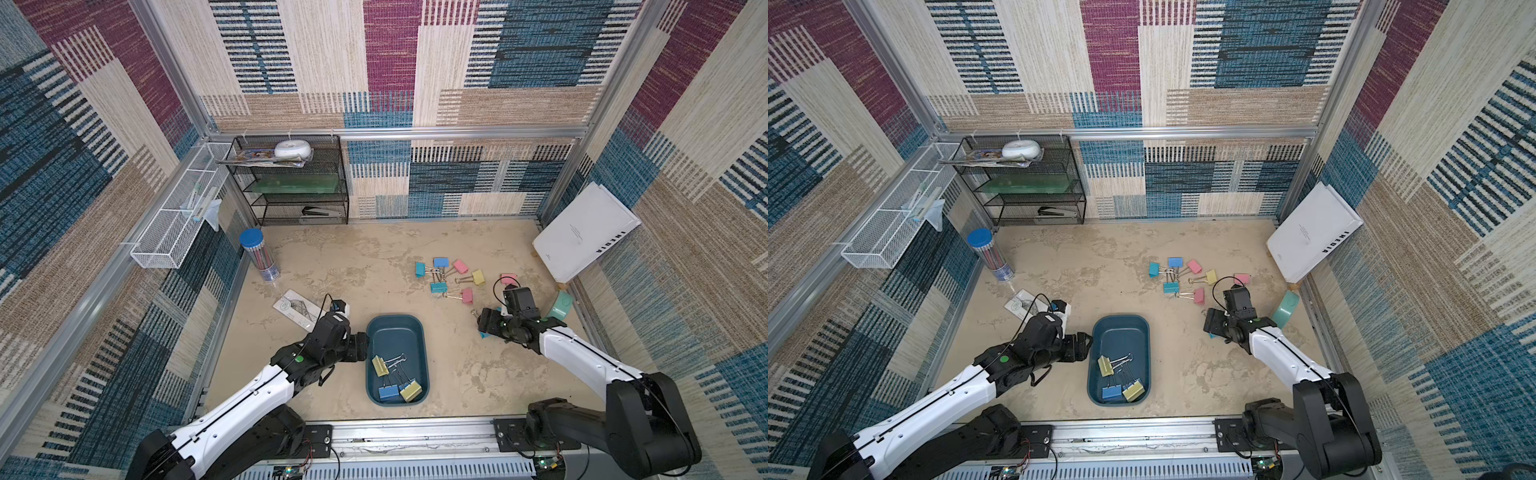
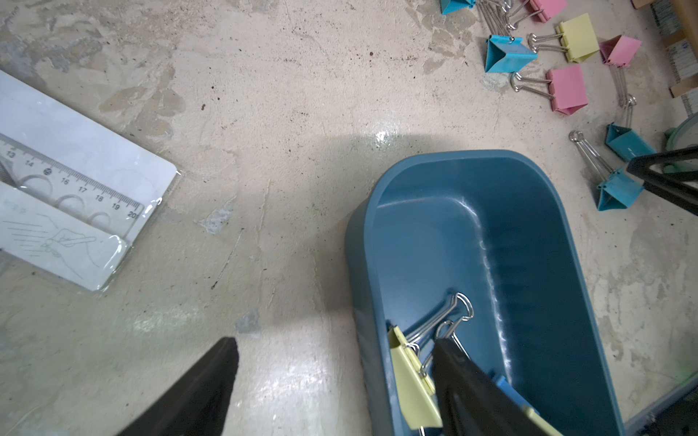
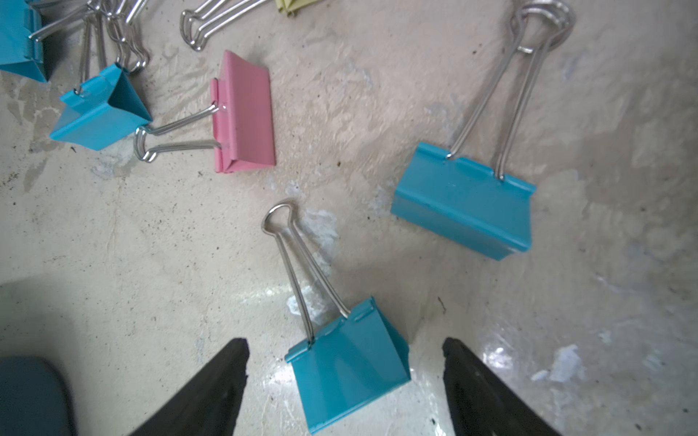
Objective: Put the binder clips in the storage box
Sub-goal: Pick up the binder clip at the center of the board.
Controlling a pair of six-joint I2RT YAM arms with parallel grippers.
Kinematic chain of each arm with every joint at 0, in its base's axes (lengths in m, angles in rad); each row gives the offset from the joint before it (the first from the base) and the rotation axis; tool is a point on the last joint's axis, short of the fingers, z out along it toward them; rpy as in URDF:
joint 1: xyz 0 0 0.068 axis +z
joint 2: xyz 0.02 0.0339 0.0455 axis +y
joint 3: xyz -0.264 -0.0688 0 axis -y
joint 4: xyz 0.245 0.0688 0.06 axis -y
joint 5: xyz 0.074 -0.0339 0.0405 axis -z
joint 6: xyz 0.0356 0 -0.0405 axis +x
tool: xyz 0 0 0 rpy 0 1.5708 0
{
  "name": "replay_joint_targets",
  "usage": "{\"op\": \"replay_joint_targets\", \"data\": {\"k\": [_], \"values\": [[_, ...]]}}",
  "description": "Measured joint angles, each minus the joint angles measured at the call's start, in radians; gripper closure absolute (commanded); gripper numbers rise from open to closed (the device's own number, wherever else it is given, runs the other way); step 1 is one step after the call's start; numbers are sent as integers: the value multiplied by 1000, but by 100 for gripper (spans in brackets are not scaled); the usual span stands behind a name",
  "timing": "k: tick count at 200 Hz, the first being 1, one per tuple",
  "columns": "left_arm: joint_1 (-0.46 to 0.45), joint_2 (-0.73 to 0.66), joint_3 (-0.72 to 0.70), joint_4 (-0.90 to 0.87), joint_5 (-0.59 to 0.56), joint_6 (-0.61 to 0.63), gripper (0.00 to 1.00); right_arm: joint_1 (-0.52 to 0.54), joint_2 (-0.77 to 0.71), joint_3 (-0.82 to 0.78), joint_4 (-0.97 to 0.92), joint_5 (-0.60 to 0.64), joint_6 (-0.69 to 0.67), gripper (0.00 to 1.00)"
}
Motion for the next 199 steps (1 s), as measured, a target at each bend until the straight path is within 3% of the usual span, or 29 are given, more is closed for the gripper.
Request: {"op": "replay_joint_targets", "data": {"k": [78,132,199], "values": [[0,8,-9,5,-3,4,16,2,53,-43,100,-121,-54,16],[0,12,-19,7,-3,6,16,26,5,-69,100,-175,-39,16],[0,6,-38,11,-3,6,16,103,110,-8,103,-121,-37,23]]}}
